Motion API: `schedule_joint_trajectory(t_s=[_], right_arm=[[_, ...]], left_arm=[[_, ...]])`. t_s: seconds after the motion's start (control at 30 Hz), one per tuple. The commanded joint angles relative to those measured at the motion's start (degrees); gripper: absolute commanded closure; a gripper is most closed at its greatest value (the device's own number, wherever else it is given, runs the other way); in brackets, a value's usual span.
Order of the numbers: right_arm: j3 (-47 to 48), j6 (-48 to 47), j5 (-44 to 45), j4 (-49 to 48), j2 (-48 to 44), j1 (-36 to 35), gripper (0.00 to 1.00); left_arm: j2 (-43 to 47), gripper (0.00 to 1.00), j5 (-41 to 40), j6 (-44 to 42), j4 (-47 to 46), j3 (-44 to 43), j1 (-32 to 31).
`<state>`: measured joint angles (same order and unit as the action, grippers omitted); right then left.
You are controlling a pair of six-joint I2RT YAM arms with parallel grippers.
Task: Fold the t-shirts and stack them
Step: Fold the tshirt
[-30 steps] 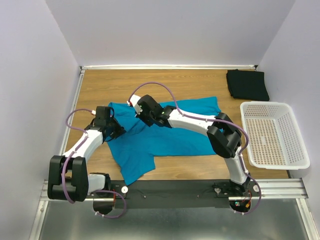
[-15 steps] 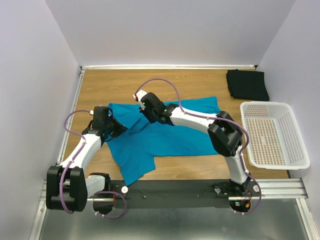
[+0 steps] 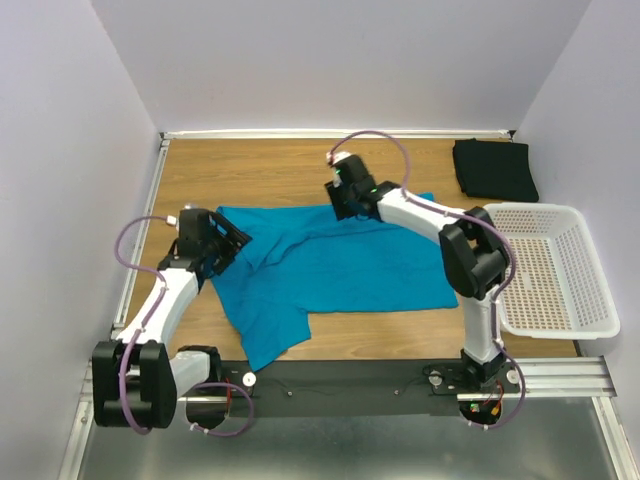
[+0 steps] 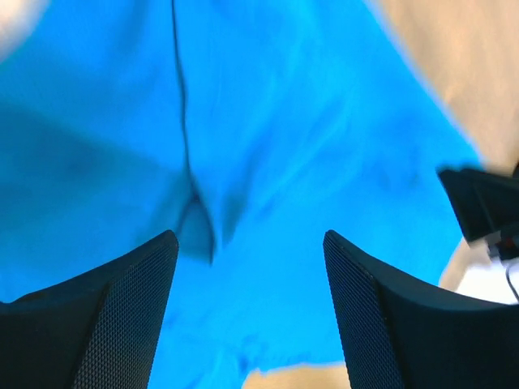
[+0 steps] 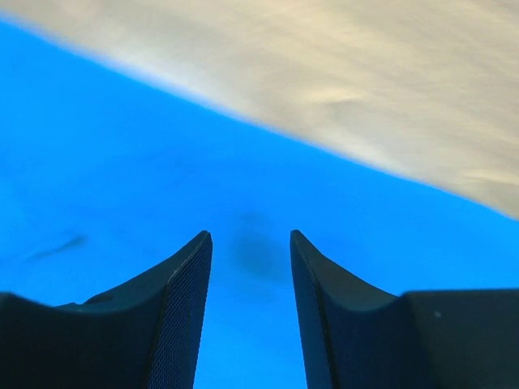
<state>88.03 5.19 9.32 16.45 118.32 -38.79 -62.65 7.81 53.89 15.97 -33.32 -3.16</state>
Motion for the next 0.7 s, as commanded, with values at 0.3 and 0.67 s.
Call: schedule_joint_trajectory(t_s=[0.3,0.67], right_arm=[[-0.6,13.3,-11.7,-0.4,-2.7,14.0,0.48],[-5.6,18.4,-10.4,-1.2,-4.0,20.5,0.49]], left_arm=[[-22.8,0.23,-10.8,-17.6,-12.6,-20.9,8.2],[-39.2,0.42,-3.3,-17.4,-12.8,-30.2,8.7]])
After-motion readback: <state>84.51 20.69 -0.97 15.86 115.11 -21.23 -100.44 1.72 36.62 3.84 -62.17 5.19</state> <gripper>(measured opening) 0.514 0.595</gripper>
